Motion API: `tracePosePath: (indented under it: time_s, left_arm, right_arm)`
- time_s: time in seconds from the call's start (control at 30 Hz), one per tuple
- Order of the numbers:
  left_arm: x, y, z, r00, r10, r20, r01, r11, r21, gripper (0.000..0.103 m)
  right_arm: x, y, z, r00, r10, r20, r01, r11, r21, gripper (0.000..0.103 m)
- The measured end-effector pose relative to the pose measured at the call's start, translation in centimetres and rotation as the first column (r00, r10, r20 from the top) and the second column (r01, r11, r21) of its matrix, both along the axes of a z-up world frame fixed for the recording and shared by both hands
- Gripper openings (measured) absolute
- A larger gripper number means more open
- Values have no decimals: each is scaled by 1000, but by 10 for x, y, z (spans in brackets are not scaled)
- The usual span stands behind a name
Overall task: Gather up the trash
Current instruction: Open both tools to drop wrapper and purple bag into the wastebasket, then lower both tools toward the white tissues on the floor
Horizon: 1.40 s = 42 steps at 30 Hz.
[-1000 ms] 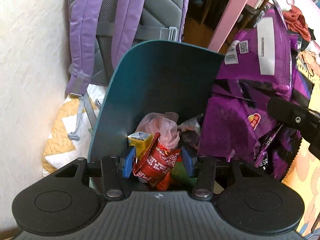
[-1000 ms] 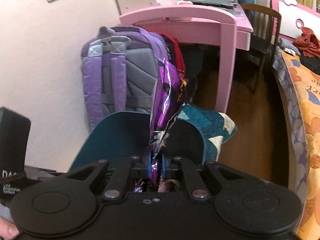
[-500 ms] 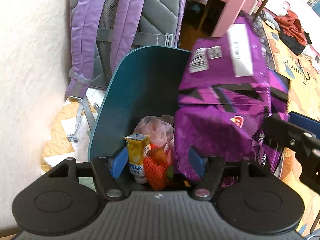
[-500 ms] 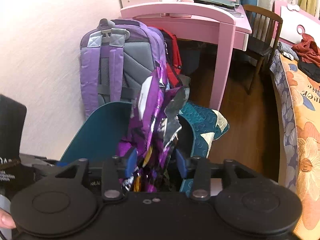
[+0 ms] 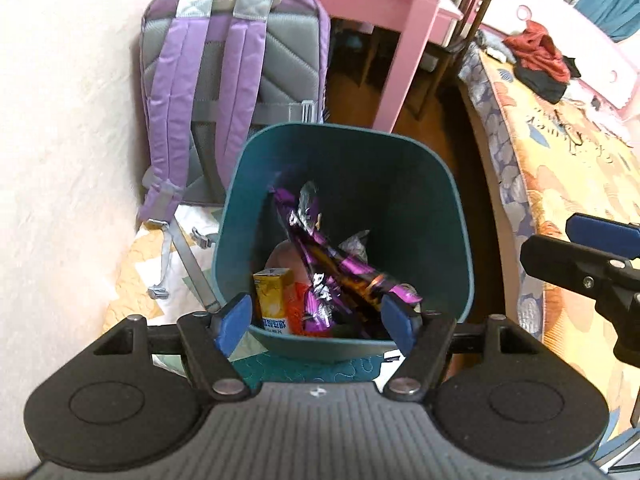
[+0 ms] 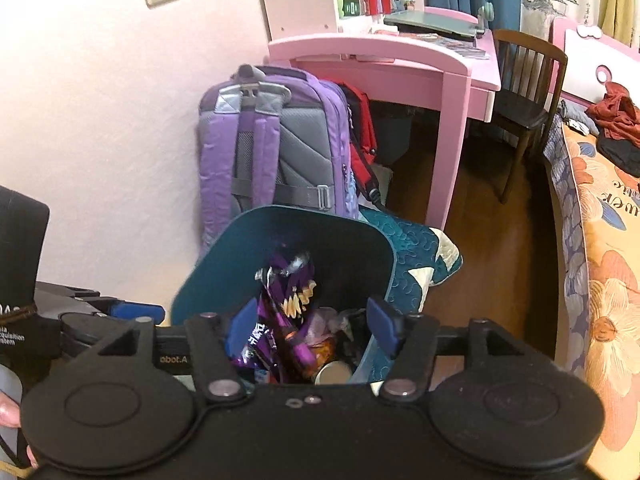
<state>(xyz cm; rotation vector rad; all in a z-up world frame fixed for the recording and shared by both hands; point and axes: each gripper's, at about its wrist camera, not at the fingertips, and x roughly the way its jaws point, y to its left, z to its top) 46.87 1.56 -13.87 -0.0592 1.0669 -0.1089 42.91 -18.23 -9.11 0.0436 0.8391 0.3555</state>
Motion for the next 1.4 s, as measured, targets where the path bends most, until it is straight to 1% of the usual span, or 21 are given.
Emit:
tracePosePath:
  time_s: [0.2, 0.33, 0.4, 0.47, 0.53, 0.67, 0.8, 0.87, 0.97, 1.1, 1.17, 1.27, 1.33, 1.4]
  left_arm:
    - [-27, 0, 33, 997, -53, 61, 52, 999, 11, 71]
    - [-43, -3, 50, 989, -98, 108, 96, 995, 26, 79]
    - [-51, -6, 58, 984, -119, 134, 115, 993, 42, 79]
    - [-61, -10, 64, 979, -134, 155, 127, 990, 52, 80]
    - [-68, -15, 67, 976, -150, 158, 146, 989, 34, 81]
    - [-78, -34, 62, 968, -191, 164, 188, 982, 33, 82]
    - [-83, -62, 42, 970, -200, 136, 199, 980, 20, 82]
    - [-82, -81, 27, 977, -183, 107, 184, 983, 2, 82]
    - [-84, -112, 4, 985, -158, 75, 158, 987, -2, 82]
    - [-85, -148, -33, 995, -102, 13, 102, 994, -29, 82]
    - [-85, -166, -58, 997, -73, -21, 73, 997, -33, 82]
    - [-83, -187, -102, 995, -58, -87, 56, 998, -25, 82]
    - [-80, -198, -136, 987, -72, -141, 70, 997, -18, 82]
    - [-73, -210, -176, 977, -110, -183, 111, 994, -9, 82]
  right_arm:
    - [-37, -8, 27, 999, -31, 27, 31, 999, 31, 63]
    - [-62, -15, 39, 997, -61, 38, 59, 997, 55, 66]
    - [-75, -22, 41, 996, -80, 41, 77, 995, 66, 69]
    - [-87, -28, 41, 994, -102, 38, 98, 992, 78, 70]
    - [-99, -36, 39, 992, -122, 30, 119, 989, 92, 72]
    - [-123, -57, 30, 989, -148, 23, 144, 983, 109, 83]
    - [-135, -84, 12, 989, -147, 15, 144, 983, 111, 91]
    - [-138, -101, -1, 991, -130, -1, 129, 985, 114, 95]
    - [-138, -130, -24, 995, -92, -34, 95, 990, 107, 101]
    - [-129, -164, -61, 997, -3, -79, 8, 998, 59, 102]
    - [-121, -177, -84, 992, 44, -117, -41, 999, 33, 103]
    - [-113, -193, -122, 980, 82, -182, -81, 997, 11, 103]
    - [-106, -199, -152, 970, 94, -224, -101, 995, -20, 103]
    - [-102, -202, -185, 961, 91, -260, -102, 994, -30, 103]
